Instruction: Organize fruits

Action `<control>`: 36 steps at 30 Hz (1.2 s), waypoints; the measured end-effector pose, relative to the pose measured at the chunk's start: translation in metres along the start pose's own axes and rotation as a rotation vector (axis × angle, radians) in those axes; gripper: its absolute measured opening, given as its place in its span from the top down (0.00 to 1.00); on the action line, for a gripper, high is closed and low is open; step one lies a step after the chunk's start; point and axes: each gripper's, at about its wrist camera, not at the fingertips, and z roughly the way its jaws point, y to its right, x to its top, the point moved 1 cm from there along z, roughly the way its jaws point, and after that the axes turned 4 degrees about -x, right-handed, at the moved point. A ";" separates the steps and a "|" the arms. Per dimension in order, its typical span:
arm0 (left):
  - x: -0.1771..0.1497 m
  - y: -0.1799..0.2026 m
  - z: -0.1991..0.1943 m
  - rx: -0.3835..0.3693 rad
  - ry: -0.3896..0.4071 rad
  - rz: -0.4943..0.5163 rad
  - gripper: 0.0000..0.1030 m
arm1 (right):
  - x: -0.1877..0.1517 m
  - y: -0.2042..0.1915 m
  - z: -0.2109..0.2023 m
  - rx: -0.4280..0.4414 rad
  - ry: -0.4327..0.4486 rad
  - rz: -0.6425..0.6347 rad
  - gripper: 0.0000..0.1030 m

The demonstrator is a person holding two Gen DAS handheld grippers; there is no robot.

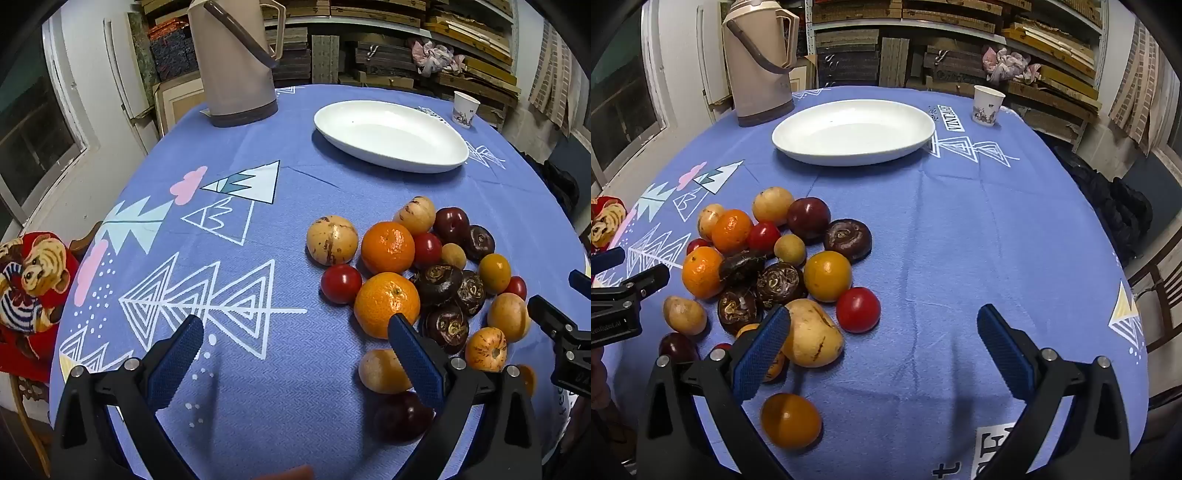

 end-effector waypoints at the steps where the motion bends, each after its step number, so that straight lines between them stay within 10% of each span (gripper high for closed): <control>1: 0.000 0.000 -0.001 0.002 0.001 -0.003 0.03 | 0.000 0.000 0.000 0.003 -0.004 0.002 0.04; 36: -0.002 0.003 -0.020 -0.004 0.018 -0.016 0.03 | -0.003 -0.005 -0.012 0.019 0.006 0.009 0.04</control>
